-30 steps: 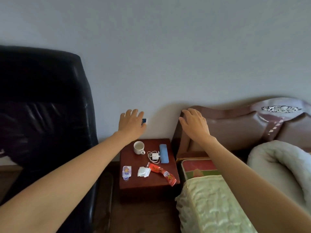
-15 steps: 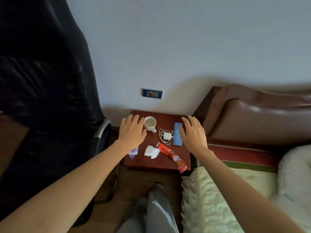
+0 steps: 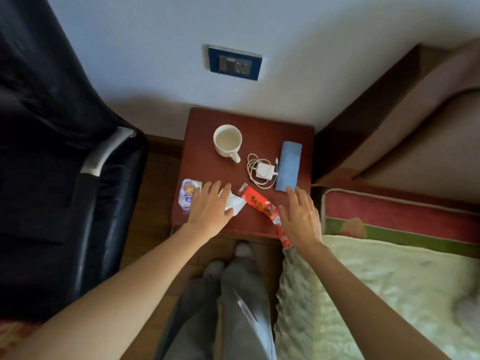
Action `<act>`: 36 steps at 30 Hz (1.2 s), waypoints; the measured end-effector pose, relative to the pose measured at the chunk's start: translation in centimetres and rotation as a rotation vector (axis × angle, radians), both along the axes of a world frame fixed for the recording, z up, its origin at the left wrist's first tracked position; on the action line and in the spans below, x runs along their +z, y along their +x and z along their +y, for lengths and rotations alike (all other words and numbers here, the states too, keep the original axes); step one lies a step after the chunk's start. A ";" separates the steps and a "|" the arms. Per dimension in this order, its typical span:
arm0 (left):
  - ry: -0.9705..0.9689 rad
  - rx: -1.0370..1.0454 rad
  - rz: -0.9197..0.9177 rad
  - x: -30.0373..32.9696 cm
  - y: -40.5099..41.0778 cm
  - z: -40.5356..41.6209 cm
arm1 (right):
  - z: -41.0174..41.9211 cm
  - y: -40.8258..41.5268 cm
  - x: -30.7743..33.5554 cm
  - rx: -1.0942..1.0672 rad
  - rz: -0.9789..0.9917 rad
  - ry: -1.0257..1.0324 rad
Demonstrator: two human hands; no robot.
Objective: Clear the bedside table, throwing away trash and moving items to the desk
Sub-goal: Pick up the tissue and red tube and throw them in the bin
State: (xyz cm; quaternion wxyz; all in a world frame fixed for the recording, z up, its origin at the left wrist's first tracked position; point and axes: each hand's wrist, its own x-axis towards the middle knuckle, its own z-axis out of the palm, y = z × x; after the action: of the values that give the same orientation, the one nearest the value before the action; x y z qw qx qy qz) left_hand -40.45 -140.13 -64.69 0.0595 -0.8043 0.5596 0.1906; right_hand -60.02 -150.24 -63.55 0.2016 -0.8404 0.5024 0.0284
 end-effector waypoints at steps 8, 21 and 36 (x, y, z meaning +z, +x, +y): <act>-0.006 0.022 0.119 -7.9 -2.7 0.5 | 1.2 0.2 -7.3 -0.021 -0.063 0.064; -0.200 0.165 0.054 -11.5 -1.4 1.1 | 0.7 0.3 -10.7 0.044 -0.114 -0.003; -0.447 0.557 0.505 -7.3 -1.0 0.6 | 1.3 0.1 -7.6 -0.081 -0.165 -0.017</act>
State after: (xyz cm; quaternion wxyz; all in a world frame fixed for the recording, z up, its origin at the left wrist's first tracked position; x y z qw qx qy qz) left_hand -41.49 -139.56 -72.02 -0.3084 -0.8458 0.3459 0.2644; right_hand -59.87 -148.96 -71.14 0.2363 -0.8206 0.5176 -0.0533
